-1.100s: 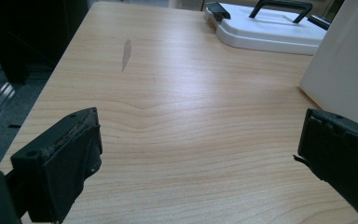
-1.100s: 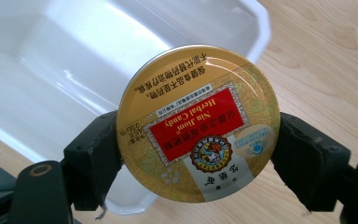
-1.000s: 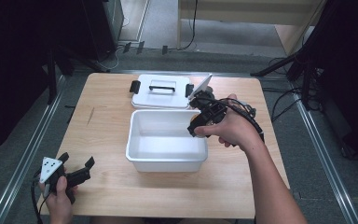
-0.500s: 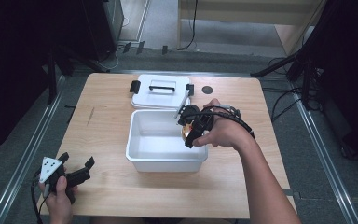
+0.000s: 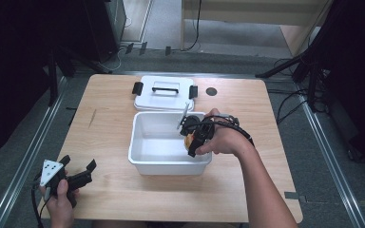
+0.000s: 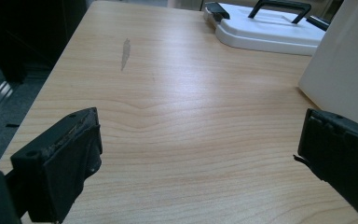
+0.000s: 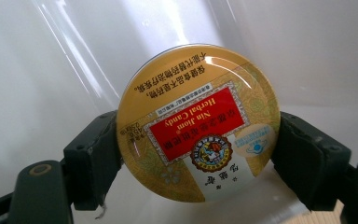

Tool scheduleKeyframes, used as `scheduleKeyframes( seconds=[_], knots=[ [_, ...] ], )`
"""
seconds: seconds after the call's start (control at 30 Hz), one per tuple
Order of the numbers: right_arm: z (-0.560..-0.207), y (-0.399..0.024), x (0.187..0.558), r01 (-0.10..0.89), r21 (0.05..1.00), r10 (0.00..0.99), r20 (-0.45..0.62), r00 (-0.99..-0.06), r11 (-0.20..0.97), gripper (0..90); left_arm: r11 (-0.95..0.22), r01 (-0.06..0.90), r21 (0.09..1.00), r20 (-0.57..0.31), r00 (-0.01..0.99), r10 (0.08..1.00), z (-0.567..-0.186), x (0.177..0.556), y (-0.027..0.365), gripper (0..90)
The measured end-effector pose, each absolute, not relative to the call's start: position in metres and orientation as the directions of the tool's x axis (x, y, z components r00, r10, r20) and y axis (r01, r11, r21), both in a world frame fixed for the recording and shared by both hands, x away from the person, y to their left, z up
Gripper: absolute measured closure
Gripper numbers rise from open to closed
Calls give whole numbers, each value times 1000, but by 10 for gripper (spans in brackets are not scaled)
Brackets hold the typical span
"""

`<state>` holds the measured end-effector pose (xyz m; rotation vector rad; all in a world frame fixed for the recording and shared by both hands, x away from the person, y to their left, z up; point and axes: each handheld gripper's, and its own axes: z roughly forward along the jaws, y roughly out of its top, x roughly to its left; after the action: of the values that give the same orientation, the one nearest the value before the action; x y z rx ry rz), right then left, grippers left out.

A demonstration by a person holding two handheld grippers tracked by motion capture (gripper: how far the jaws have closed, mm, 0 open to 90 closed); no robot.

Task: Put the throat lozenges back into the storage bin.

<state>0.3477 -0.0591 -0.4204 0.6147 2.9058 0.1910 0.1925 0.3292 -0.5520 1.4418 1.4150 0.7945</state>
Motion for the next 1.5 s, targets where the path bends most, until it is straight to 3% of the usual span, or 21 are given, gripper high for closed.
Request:
scheduleKeyframes(
  seconds=[0.37,0.93,0.97,1.0,1.03,1.1,1.5],
  knots=[
    [-438,-51,354,404,96,415,-163,-895,910,210,103,377,921,-159,122,980,-552,193,329,0],
    [-439,-50,356,438,93,448,-158,-880,894,209,104,376,921,-160,121,980,-552,193,329,0],
    [-436,-51,357,457,109,470,-162,-868,882,288,104,375,921,-160,121,980,-552,193,329,0],
    [-436,-51,357,457,109,470,-162,-868,882,288,104,375,921,-160,121,980,-552,193,329,0],
    [-430,-52,357,466,141,484,-154,-861,873,382,101,377,921,-157,122,980,-552,193,329,0],
    [-423,-54,357,470,168,493,-139,-859,867,441,100,378,920,-157,122,980,-552,193,329,0],
    [-376,-68,348,497,254,535,-108,-838,830,547,99,379,920,-156,121,980,-552,193,329,0]
  ],
)
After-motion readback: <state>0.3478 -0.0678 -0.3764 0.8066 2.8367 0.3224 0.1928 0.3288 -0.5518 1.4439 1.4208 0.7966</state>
